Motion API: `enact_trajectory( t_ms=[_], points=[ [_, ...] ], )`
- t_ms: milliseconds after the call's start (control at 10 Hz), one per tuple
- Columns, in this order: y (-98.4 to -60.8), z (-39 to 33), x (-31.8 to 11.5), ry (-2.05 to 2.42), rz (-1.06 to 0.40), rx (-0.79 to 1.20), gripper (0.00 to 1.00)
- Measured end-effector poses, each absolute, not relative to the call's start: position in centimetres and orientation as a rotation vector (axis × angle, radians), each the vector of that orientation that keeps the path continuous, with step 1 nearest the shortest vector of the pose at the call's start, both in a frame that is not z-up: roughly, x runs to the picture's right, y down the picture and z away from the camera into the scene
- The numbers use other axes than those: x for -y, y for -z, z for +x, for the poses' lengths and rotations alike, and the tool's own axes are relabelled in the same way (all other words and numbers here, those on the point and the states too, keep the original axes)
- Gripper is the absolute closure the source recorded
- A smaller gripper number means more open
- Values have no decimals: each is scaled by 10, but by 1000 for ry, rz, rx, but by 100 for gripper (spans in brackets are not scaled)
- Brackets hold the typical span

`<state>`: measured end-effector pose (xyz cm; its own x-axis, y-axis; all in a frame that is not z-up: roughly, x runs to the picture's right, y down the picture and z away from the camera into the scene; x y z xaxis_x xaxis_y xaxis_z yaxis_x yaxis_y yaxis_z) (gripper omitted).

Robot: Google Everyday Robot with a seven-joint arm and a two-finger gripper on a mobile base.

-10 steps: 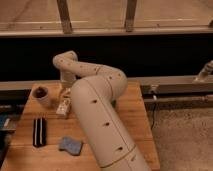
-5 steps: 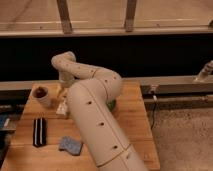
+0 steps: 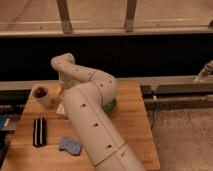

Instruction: Stand the bottle upright

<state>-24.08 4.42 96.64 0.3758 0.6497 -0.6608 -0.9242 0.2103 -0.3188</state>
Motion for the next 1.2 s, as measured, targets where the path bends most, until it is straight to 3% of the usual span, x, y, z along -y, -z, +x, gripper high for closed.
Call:
enact_trajectory(
  t_ms=[800,1200],
  points=[
    [-968,-244,-38,-1134,-743,-442,21],
    [-967,-244,-40,-1128,-740,-444,55]
  ],
)
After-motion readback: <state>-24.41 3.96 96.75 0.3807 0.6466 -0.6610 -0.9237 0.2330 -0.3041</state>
